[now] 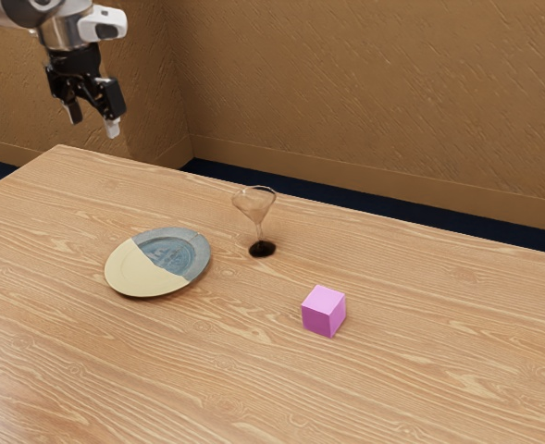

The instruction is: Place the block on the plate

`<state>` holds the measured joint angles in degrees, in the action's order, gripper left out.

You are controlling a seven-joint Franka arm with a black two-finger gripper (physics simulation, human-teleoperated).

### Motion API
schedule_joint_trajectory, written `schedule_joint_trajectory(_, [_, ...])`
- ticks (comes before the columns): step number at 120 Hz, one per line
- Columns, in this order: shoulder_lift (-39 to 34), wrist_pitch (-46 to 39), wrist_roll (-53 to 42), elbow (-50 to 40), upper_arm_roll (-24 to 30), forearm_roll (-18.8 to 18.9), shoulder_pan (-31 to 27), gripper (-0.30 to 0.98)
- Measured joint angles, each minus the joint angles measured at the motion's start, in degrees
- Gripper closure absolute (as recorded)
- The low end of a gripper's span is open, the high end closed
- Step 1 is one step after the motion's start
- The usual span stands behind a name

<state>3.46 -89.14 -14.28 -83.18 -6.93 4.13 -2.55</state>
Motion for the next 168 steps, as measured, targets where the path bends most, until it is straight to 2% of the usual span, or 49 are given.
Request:
schedule_joint_trajectory(10, [-0.02,0.42,-0.43,-0.72,0.05,-1.31,0.5,0.0])
schedule_joint_trajectory(26, [-0.52,-2.9,0.27,-7.85,0.18,-3.93,1.85,0.0])
schedule_joint_trajectory(49, [-1.24,-10.91,3.95,-18.49,0.34,-4.12,11.7,0.0])
schedule_joint_trajectory(60, [-0.92,-14.49,6.33,-20.84,0.63,-4.13,16.31,0.0])
schedule_joint_trajectory(83, [0.08,-20.69,12.15,-24.61,1.62,-4.43,19.53,0.0])
schedule_joint_trajectory(106, [4.17,-24.95,17.06,-24.68,3.09,-4.88,18.85,0.0])
schedule_joint_trajectory(136, [8.95,-28.2,22.17,-23.38,4.8,-4.85,20.83,0.0])
schedule_joint_trajectory(168, [18.25,-29.53,25.42,-13.54,6.4,-4.49,21.96,0.0])
